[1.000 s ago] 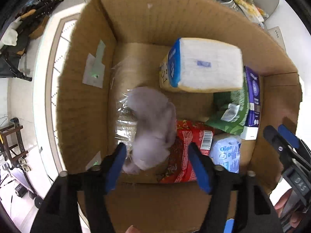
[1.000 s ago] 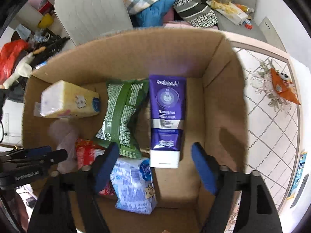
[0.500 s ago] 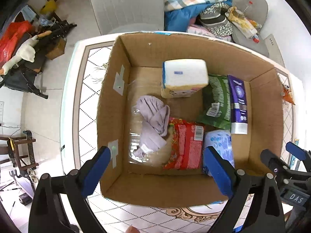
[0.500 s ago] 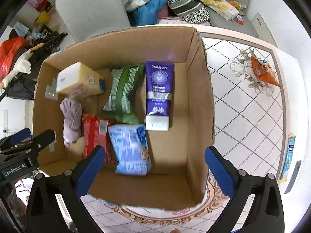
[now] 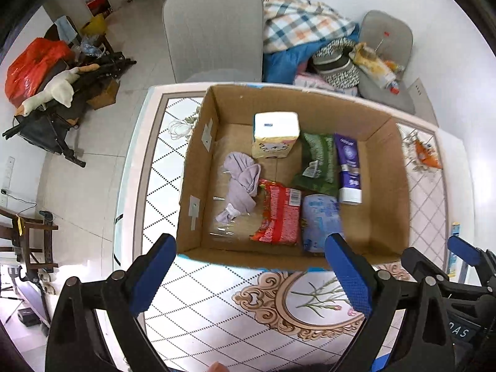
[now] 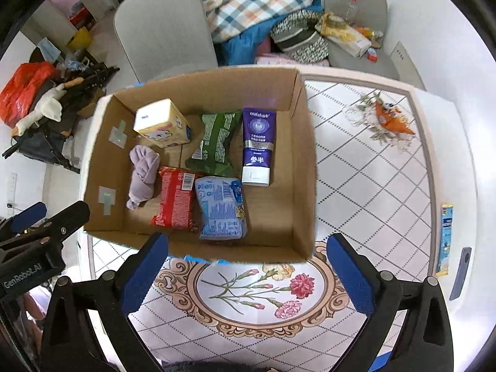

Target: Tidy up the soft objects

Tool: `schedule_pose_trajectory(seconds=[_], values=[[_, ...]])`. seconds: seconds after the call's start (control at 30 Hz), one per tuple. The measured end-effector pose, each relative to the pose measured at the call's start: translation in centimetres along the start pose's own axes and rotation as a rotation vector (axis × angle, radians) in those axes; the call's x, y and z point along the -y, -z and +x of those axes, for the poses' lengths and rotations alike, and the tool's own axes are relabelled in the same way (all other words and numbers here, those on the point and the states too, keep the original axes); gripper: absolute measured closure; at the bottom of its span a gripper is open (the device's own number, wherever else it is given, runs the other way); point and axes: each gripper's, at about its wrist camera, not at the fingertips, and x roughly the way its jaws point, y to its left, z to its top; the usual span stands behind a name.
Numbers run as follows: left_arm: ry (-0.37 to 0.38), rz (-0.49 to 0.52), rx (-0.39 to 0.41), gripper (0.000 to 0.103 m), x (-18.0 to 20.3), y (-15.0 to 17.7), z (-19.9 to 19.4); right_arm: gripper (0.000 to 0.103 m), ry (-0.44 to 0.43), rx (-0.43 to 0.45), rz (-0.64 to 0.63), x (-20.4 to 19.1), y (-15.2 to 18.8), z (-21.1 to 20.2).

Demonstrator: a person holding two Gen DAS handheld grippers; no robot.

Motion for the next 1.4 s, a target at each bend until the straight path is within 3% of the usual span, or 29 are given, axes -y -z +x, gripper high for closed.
schedule_pose_trajectory(seconds=[0.4,0.57,0.8,1.0,1.07,1.13,1.23,1.3,1.4], values=[[-0.032,0.029,0.084,0.005,2.4,2.1,-5.8,0.000,-0.072,0.079,-0.020,0.9,2.5,-5.4],[-0.022,0.075,0.108,0.005,5.7,1.4,-6.5,0.000,-0.100,0.077,0.033,4.5,2.6,-5.7],[0.029,0.251,0.069,0.005,17.6,-1.1,-3.1,0.000,-0.019,0.059,0.250,18.3,2.5,-4.8],[0.096,0.347,-0.082,0.005,28.6,-2.3,3.7,0.000,0.103,-0.020,0.449,33.3,4.1,-1.7],[0.110,0.352,-0.145,0.005,32.5,-1.9,6.7,0.000,0.133,-0.067,0.501,37.9,5.1,0.0],[0.149,0.348,-0.221,0.005,35.5,-1.3,9.2,0.000,0.108,-0.107,0.580,42.2,6.5,1.4],[0.260,0.334,-0.383,0.005,42.3,0.8,13.2,0.000,0.109,-0.110,0.690,47.4,8.8,2.1],[0.305,0.362,-0.450,0.005,47.0,2.6,14.9,0.000,0.126,-0.087,0.753,50.7,10.3,2.4],[0.307,0.437,-0.491,0.009,53.3,5.1,16.7,0.000,0.118,-0.081,0.836,55.3,12.3,3.3]])
